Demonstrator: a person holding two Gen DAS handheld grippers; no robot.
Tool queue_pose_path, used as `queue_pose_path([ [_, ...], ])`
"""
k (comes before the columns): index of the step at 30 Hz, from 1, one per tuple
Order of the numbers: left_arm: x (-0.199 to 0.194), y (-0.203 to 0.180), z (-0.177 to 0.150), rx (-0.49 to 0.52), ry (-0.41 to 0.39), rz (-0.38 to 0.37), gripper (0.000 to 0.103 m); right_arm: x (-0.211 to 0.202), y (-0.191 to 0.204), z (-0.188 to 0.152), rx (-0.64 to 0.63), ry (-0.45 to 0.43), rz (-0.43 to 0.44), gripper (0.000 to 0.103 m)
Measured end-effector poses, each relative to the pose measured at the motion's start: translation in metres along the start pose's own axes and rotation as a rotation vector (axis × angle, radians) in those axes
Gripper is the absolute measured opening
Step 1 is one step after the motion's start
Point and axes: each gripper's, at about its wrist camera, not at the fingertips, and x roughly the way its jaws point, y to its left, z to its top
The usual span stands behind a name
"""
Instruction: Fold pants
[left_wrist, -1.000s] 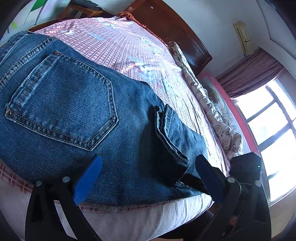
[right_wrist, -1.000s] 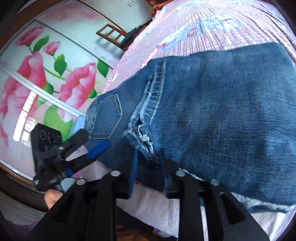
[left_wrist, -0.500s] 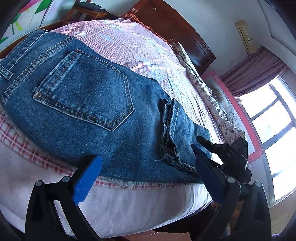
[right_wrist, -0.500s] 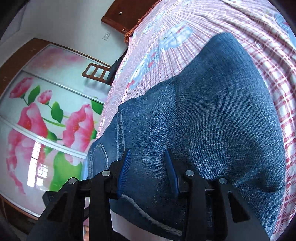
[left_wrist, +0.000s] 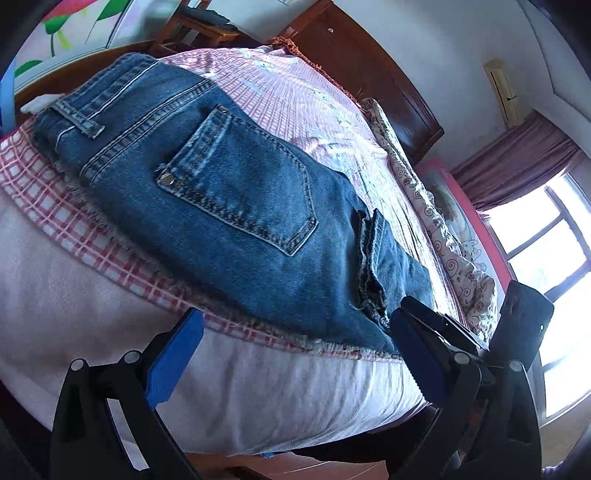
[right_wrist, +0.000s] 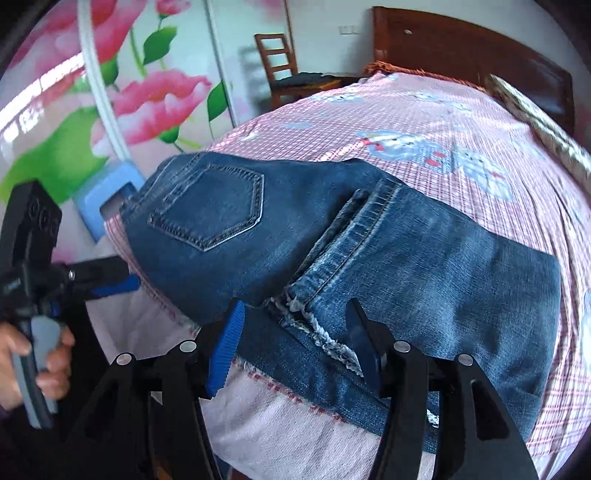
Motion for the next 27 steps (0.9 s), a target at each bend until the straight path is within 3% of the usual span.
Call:
queue_pose_path([
  [7, -0.003, 0.009, 0.000, 0.002, -0.020, -0.037, 0.101, 0.028, 0.020, -0.007, -0.176, 0.027, -0.095, 0.056],
  [9, -0.002, 0.010, 0.000, -0.007, -0.023, -0.048, 0.101, 0.029, 0.009, -0.006, -0.117, 0.019, -0.072, 0.043],
  [11, -0.002, 0.012, 0.000, -0.021, -0.027, -0.062, 0.101, 0.025, -0.012, -0.002, 0.005, 0.016, 0.006, 0.028],
  [14, 0.001, 0.010, 0.002, -0.014, -0.026, -0.064, 0.101, 0.023, -0.018, 0.005, 0.003, 0.025, 0.025, 0.017],
  [20, 0.003, 0.008, 0.003, -0.005, -0.032, -0.065, 0.101, 0.006, -0.039, 0.014, 0.170, -0.016, 0.152, 0.014],
  [22, 0.003, 0.008, 0.001, -0.002, -0.034, -0.064, 0.101, -0.009, -0.033, 0.019, 0.138, -0.056, 0.148, 0.014],
  [25, 0.003, 0.008, 0.001, 0.001, -0.038, -0.059, 0.101, -0.009, -0.014, 0.020, 0.078, -0.047, 0.186, 0.014],
  [27, 0.003, 0.008, 0.001, 0.002, -0.038, -0.056, 0.101, 0.004, 0.006, 0.014, -0.033, -0.026, 0.093, 0.014],
])
